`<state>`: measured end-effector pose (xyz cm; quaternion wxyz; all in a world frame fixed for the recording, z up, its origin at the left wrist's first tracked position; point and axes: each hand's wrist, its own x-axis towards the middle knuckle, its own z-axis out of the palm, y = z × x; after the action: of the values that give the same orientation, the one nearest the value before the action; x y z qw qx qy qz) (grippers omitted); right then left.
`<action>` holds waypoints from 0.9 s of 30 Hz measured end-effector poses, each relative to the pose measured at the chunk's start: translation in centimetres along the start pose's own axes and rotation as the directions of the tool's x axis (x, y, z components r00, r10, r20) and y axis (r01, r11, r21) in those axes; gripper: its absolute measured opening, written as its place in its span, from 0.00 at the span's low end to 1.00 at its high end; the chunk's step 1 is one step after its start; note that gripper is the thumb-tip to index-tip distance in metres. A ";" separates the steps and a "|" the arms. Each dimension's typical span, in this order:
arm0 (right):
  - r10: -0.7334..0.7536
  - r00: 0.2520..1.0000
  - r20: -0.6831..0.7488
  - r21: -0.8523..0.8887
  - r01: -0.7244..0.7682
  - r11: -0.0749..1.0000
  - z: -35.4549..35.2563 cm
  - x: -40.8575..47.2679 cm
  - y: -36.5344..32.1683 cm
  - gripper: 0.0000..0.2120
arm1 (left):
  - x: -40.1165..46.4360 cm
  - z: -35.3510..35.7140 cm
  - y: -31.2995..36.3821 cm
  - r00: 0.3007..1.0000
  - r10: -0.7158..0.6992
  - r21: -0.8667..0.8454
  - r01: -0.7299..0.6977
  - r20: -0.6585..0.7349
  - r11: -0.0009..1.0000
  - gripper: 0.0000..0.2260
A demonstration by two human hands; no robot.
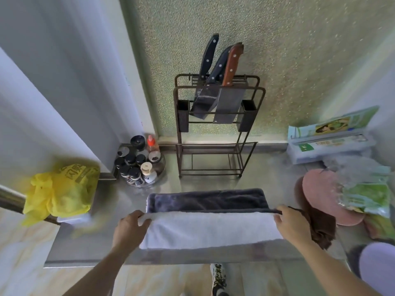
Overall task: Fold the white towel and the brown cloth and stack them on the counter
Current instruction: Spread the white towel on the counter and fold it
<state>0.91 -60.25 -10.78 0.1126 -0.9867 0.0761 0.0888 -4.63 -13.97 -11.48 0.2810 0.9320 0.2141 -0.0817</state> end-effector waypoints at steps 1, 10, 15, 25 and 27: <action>-0.013 1.000 0.015 -0.008 0.013 1.000 0.2 1.3 0.0 0.05 | 1.0 0.2 0.5 0.999 -0.042 -0.022 0.042 0.001 0.999 0.07; 0.124 0.977 0.174 0.217 -0.161 0.963 4.0 11.8 -0.1 0.12 | 9.2 3.8 3.4 0.914 -0.402 -0.173 0.406 0.061 0.897 0.12; 0.184 0.961 0.207 0.323 -0.244 0.914 5.2 13.9 -0.8 0.13 | 10.6 5.7 3.1 0.851 -0.511 -0.217 0.525 0.119 0.823 0.12; 0.236 0.930 0.283 0.545 -0.358 0.758 4.5 14.2 -0.2 0.04 | 11.5 6.2 2.5 0.864 -0.500 -0.267 0.497 0.062 0.826 0.22; 0.255 0.937 0.239 0.519 -0.345 0.782 4.9 14.2 0.4 0.05 | 11.7 6.2 2.4 0.887 -0.462 -0.245 0.451 0.017 0.858 0.23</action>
<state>13.89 -61.29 -18.29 0.3828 -0.8767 0.2457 0.1567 6.73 -15.13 -18.61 0.3607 0.8148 0.4430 -0.0993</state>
